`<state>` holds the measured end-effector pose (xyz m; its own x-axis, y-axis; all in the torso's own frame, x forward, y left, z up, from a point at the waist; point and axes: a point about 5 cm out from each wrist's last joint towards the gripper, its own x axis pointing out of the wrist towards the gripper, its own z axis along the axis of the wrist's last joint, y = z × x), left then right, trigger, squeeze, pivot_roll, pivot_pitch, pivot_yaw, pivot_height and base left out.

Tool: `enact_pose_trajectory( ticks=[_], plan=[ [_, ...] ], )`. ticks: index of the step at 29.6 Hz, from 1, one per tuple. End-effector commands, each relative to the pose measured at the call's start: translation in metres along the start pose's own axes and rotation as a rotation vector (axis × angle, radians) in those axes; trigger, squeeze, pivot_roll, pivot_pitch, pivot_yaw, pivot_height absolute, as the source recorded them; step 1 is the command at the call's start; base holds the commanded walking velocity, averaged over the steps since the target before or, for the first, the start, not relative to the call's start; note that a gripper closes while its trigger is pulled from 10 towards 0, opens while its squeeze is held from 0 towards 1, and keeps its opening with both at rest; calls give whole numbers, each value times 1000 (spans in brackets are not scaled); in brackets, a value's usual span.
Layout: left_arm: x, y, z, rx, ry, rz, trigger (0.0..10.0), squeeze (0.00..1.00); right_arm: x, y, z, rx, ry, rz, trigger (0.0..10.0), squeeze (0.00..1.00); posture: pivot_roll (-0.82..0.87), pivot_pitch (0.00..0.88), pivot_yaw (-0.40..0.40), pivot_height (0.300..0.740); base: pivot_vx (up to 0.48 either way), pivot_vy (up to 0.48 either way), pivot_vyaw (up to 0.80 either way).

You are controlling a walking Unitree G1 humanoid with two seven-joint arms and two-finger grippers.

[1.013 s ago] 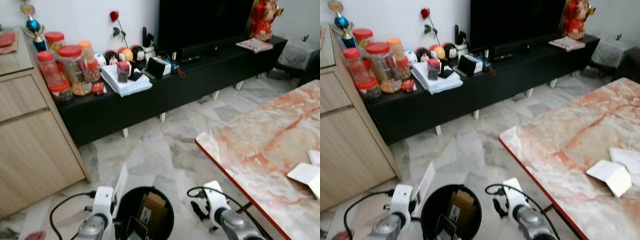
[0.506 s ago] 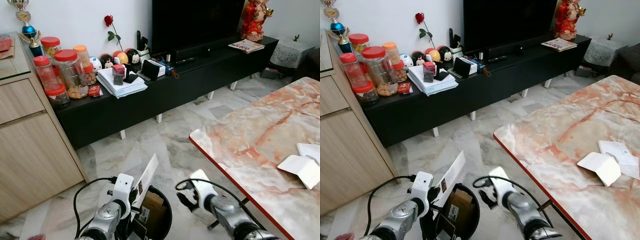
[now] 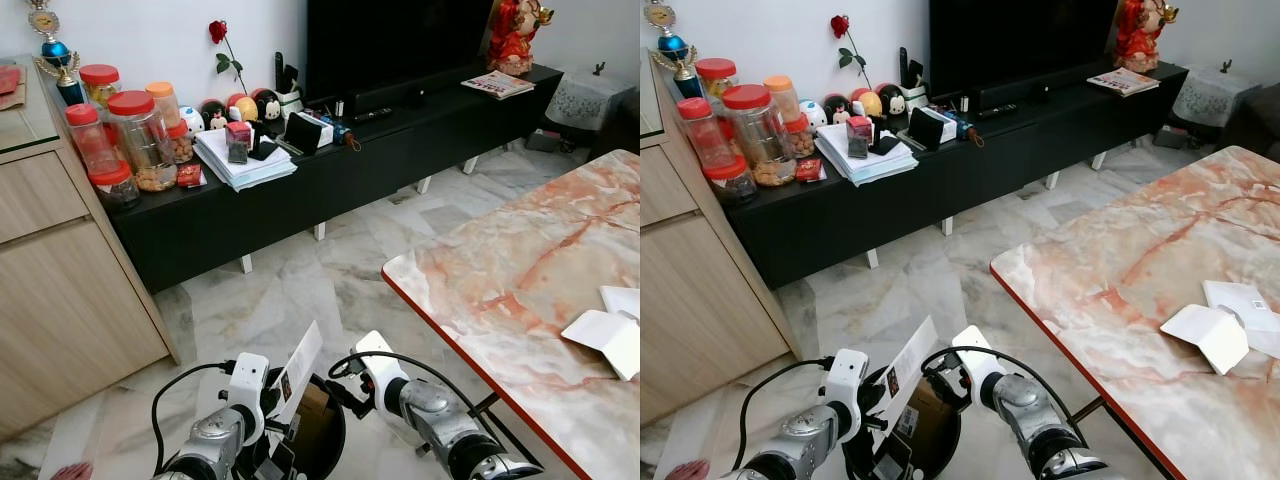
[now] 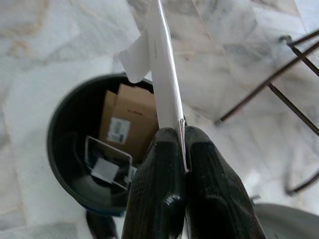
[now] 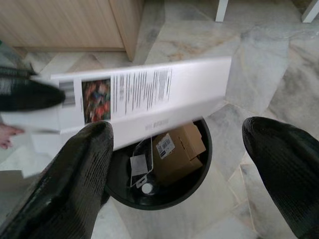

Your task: Picking trash to rubbish bin

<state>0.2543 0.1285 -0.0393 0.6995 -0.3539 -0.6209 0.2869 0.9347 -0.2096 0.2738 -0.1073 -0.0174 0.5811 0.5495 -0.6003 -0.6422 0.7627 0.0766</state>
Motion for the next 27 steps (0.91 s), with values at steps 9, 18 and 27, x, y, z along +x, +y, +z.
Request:
enact_pose_trajectory(
  ticks=[9,18,27],
  plan=[
    [-2,1,-16,-60,126,16,10000,0,-1,-6,12,-13,-46,-19,10000,0,-39,0,-34,740,0,0,0],
    [-3,4,-17,-67,143,43,10000,1000,-1,-6,12,-7,-55,-16,10000,0,-38,0,-35,740,0,0,0],
    [-3,5,-18,-52,147,47,10000,1000,-1,-6,13,-1,-61,-19,10000,0,-36,0,-33,740,0,0,0]
  ],
)
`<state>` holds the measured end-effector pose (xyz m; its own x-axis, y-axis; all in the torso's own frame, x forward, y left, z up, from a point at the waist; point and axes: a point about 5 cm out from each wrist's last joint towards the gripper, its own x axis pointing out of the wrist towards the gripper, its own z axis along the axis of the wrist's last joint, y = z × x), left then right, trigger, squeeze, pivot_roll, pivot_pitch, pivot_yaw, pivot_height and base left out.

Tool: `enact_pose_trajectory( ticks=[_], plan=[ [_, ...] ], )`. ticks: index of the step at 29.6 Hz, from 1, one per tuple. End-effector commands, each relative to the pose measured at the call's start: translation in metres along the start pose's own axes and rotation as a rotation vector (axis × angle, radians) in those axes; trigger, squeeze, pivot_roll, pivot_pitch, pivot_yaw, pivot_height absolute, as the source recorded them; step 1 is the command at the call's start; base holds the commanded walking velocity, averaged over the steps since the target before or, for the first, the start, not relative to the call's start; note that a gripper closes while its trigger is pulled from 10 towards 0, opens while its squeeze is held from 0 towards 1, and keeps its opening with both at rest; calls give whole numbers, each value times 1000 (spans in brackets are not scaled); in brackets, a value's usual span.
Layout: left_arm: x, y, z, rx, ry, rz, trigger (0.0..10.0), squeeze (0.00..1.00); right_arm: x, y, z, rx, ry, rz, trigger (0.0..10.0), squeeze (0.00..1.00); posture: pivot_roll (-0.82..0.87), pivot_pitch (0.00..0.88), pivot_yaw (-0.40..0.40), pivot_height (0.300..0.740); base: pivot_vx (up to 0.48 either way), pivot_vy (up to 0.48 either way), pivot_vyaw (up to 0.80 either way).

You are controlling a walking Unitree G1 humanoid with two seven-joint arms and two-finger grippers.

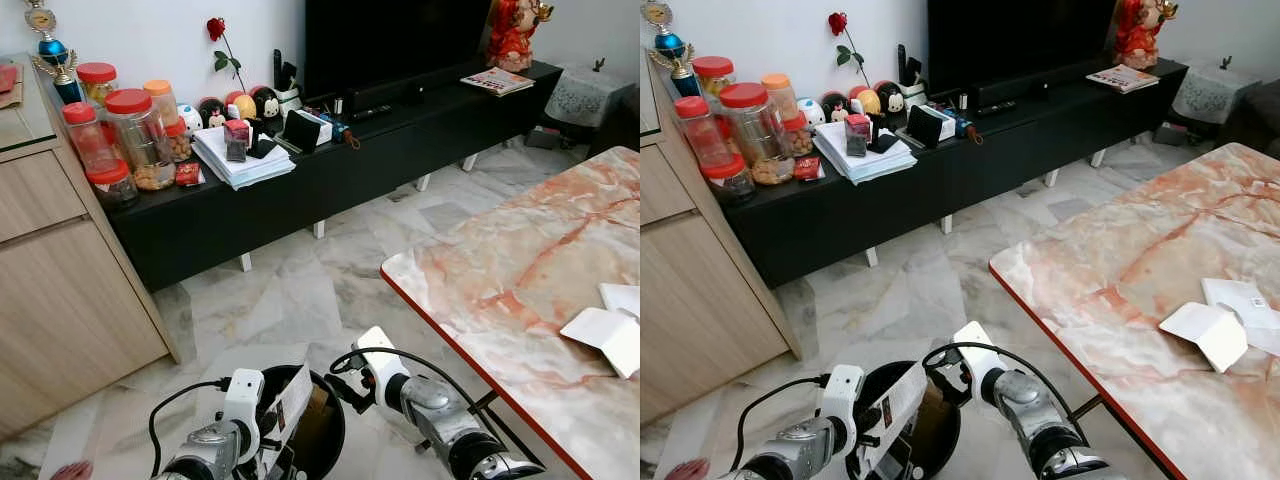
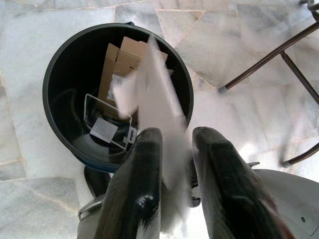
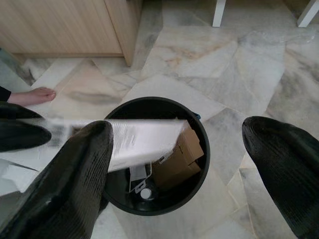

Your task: Picking trash to rubbish bin

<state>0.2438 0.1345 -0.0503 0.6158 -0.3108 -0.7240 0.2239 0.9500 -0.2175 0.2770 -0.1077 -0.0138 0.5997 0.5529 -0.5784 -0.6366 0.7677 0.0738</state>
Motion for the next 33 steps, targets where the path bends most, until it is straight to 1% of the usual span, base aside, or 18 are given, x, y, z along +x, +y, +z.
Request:
enact_pose_trajectory(
  ticks=[1,2,3,10,13,15,16,17,19,20,22,23,24,25,28,31,33],
  plan=[
    [0,1,-2,2,12,7,10000,1000,0,-4,9,-2,-36,-11,10000,0,-38,0,-32,740,0,0,0],
    [0,1,-2,7,12,11,10000,953,0,-4,9,-1,-37,-11,10000,0,-38,0,-32,740,0,0,0],
    [0,1,-2,12,12,16,10000,0,0,-4,9,-1,-37,-11,10000,0,-38,0,-32,740,0,0,0],
    [0,3,1,18,2,30,10000,0,0,-4,10,-1,-38,-11,10000,0,-36,0,-34,740,0,0,0],
    [-1,6,7,27,-45,60,10000,0,0,-4,10,3,-46,-14,10000,0,-34,0,-32,740,0,0,0],
    [-4,17,20,60,-139,164,10000,0,-1,-5,9,6,-55,-39,10000,0,-34,0,-32,740,0,0,0],
    [-4,17,20,60,-139,164,10000,0,-1,-5,9,6,-55,-39,10000,0,-34,0,-32,740,0,0,0],
    [-8,25,27,71,-188,226,10000,0,-2,-8,8,6,-53,-68,10000,0,-31,0,-32,740,0,0,0],
    [-11,32,30,85,-212,274,10000,0,-3,-11,7,6,-49,-100,10000,0,-30,0,-32,740,0,0,0],
    [-12,35,30,89,-219,296,10000,0,-4,-13,5,21,-46,-120,10000,0,-30,0,-32,740,0,0,0],
    [-13,36,30,90,-222,302,10000,0,-4,-14,5,28,-45,-125,10000,0,-30,0,-32,740,0,0,0],
    [-15,41,28,109,-226,338,10000,0,-6,-16,-1,39,-24,-146,10000,0,-30,0,-32,740,0,0,0],
    [-20,49,23,120,-227,394,10000,0,-10,-20,-11,55,15,-176,10000,0,-28,0,-32,740,0,0,0],
    [-21,52,21,115,-224,410,10000,0,-12,-21,-14,60,29,-184,10000,0,-28,0,-32,740,0,0,0],
    [-24,56,12,117,-217,441,10000,0,-16,-24,-24,37,74,-209,10000,0,-32,0,-31,740,0,0,0],
    [-28,61,4,101,-220,487,10000,0,-23,-28,-37,56,110,-250,10000,0,-30,0,-32,740,0,0,0],
    [-30,63,-1,105,-214,505,10000,0,-26,-30,-41,71,113,-265,10000,0,-30,0,-35,740,0,0,0]
  ],
)
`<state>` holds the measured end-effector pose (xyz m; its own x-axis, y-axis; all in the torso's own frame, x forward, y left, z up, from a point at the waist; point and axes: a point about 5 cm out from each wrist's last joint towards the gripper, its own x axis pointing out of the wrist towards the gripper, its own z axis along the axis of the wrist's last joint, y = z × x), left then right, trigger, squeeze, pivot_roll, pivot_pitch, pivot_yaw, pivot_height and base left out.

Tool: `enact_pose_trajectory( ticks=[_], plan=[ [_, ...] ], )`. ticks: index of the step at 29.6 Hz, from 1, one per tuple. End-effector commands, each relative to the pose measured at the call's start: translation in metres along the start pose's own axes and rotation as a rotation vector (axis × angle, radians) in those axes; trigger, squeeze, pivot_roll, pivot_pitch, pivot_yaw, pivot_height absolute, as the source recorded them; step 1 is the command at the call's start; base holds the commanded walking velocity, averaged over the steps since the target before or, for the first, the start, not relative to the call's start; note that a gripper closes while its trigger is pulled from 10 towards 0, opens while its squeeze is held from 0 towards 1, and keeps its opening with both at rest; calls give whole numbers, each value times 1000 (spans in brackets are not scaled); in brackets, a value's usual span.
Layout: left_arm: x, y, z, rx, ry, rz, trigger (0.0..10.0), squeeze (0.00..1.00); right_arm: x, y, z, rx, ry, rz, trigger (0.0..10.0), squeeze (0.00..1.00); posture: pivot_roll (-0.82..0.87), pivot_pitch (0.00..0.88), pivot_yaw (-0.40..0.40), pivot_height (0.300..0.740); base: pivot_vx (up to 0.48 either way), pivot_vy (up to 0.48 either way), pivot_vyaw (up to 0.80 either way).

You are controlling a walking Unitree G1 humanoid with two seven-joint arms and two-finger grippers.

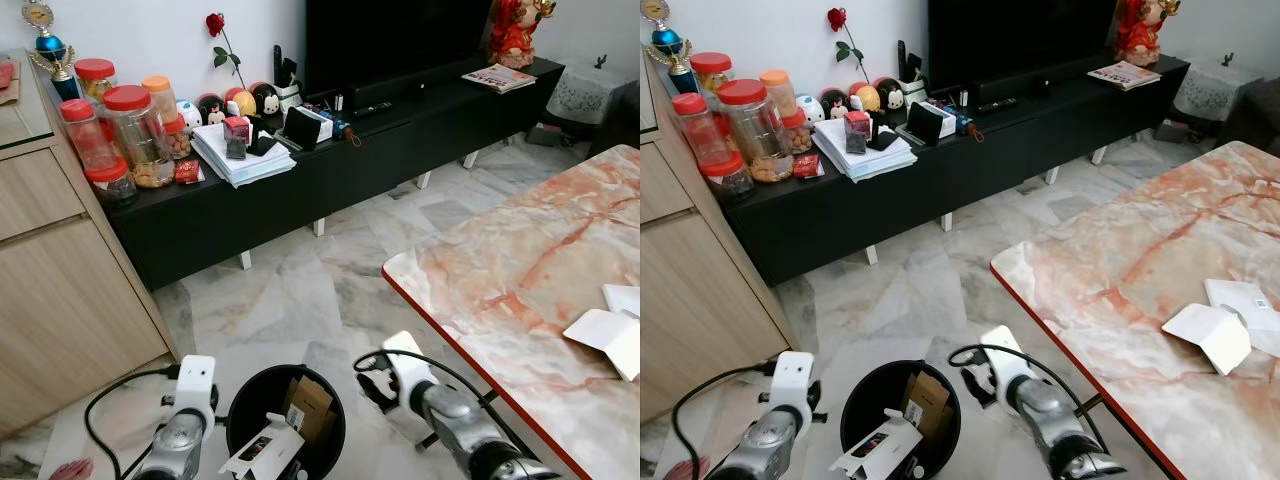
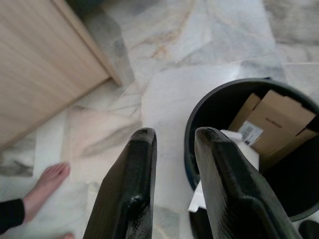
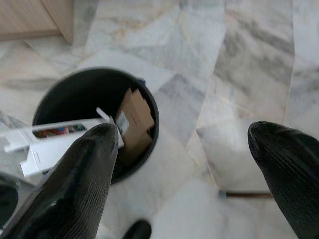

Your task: Picking trash to rubbish bin

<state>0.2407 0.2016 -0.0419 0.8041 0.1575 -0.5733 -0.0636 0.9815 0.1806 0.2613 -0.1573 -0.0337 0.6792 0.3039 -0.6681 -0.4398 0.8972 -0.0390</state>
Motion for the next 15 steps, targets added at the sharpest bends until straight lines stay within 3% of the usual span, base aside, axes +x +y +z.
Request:
enact_pose_trajectory(
  ticks=[1,8,15],
  plan=[
    [-2,3,-5,9,2,27,10000,0,-1,-1,-3,24,3,-15,10000,0,-30,0,-35,740,0,0,0],
    [-11,11,-29,24,58,87,10000,0,-9,-3,-32,17,101,-51,10000,0,-32,0,-35,740,0,0,0],
    [-16,15,-39,18,101,117,10000,0,-13,0,-47,52,158,-64,10000,0,-32,0,-35,740,0,0,0]
  ],
)
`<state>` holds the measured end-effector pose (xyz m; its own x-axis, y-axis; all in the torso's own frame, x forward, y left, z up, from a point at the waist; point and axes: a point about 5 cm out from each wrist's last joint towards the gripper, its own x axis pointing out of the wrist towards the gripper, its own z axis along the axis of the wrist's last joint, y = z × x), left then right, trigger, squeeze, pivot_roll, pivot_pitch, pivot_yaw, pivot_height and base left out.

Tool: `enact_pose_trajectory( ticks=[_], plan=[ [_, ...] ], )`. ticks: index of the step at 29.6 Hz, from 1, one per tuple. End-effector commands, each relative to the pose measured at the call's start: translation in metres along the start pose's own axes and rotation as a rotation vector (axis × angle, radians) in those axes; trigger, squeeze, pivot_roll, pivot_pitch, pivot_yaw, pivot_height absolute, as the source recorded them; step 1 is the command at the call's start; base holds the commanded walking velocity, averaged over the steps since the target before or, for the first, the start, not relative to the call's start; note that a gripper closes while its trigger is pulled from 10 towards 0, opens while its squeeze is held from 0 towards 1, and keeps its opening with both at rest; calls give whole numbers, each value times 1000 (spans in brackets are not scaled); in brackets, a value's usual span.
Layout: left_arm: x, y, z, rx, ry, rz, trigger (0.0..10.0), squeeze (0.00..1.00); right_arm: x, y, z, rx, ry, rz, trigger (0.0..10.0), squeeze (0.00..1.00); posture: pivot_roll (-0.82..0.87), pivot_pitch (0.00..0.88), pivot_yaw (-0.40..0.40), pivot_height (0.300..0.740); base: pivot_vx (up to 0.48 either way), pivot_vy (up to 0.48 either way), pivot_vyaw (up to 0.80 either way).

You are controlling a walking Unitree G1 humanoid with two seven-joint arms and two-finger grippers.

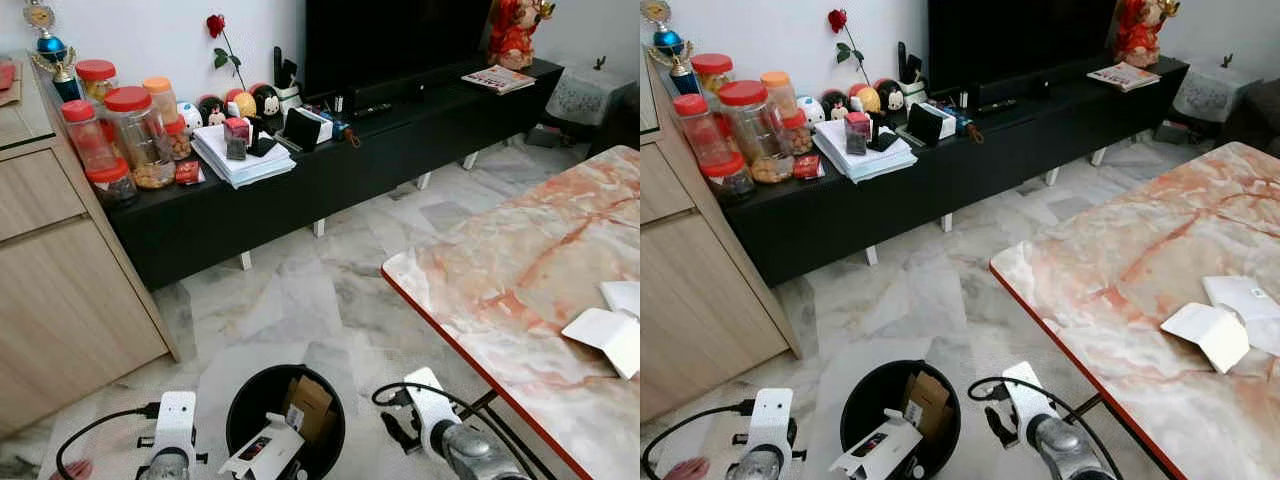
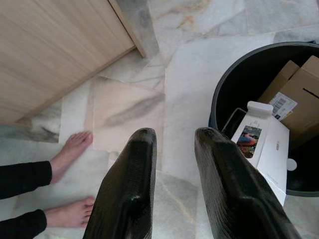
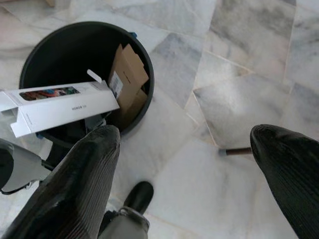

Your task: Picking trash to rubbish bin

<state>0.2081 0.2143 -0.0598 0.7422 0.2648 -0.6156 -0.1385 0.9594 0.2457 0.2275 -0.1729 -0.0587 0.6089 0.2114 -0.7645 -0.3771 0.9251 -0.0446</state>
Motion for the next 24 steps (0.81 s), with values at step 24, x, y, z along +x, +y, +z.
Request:
enact_pose_trajectory(
  ticks=[24],
  plan=[
    [-3,5,-12,-57,57,56,10000,0,-6,-4,-34,146,152,-164,10000,0,-36,0,-40,740,0,0,0]
  ],
)
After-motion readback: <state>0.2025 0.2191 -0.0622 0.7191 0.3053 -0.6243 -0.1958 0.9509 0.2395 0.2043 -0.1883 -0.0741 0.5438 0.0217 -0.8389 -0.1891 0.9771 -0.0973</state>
